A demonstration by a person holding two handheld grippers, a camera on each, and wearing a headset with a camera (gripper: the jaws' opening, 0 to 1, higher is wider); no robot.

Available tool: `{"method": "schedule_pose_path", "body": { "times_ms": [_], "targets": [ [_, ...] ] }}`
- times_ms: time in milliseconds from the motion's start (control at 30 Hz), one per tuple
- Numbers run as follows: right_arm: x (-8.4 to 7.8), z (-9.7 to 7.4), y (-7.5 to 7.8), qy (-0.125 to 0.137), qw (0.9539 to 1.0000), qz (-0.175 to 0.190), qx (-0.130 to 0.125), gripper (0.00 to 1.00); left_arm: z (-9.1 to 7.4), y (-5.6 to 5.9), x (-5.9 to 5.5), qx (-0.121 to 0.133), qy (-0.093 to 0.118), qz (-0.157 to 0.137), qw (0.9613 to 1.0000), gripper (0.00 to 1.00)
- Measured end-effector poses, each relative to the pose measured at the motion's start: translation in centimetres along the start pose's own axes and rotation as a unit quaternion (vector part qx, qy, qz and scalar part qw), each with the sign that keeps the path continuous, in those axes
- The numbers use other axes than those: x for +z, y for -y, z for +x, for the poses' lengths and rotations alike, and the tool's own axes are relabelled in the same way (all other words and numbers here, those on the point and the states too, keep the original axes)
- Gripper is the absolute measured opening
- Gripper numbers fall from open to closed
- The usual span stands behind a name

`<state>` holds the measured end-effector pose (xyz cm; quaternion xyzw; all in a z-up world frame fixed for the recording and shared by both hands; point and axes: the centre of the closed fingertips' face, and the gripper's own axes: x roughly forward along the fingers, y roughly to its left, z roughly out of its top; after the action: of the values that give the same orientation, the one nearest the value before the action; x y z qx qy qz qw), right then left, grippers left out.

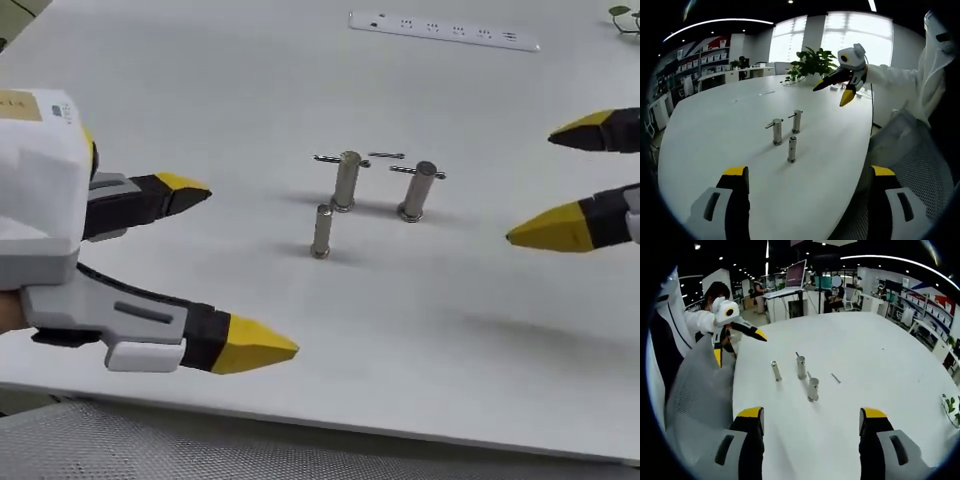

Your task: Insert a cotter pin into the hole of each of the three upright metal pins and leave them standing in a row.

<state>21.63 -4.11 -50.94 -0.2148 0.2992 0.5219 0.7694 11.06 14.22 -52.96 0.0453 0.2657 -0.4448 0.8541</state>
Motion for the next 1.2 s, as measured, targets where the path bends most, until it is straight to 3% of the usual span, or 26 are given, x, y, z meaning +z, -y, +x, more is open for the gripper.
{"method": "schedule_pose_path", "body": {
  "times_ms": [200,433,533,767,1033,1100,1200],
  "targets": [
    [0.9,0.9,2.3,-0.02,0.9994,-0.027,-0.005,0.69,-0.3,-0.1,0.4,0.006,0.012,-0.011,0.9998,0.99],
    [1.8,2.2,3.3,-0.03,0.998,-0.055,0.006,0.6,0.2,0.4,1.2,0.013,0.026,-0.031,0.9991,0.99],
    [2.0,2.9,4.1,-0.03,0.998,-0.055,0.003,0.51,0.3,0.5,1.5,0.015,0.032,-0.035,0.9988,0.99],
    [2.0,4.7,5.8,-0.051,0.9966,-0.064,0.013,0.46,-0.1,0.3,1.4,0.018,0.036,-0.047,0.9981,0.99],
    [2.0,7.2,6.0,-0.085,0.9919,-0.086,0.039,0.37,-0.1,0.1,1.0,0.017,0.028,-0.052,0.9981,0.99],
    [2.3,7.5,5.4,-0.091,0.9909,-0.09,0.042,0.36,-0.2,0.1,1.0,0.015,0.025,-0.052,0.9982,0.99],
    [2.4,8.2,5.7,-0.096,0.9903,-0.092,0.042,0.34,-0.3,0.2,1.1,0.012,0.024,-0.053,0.9982,0.99]
  ]
}}
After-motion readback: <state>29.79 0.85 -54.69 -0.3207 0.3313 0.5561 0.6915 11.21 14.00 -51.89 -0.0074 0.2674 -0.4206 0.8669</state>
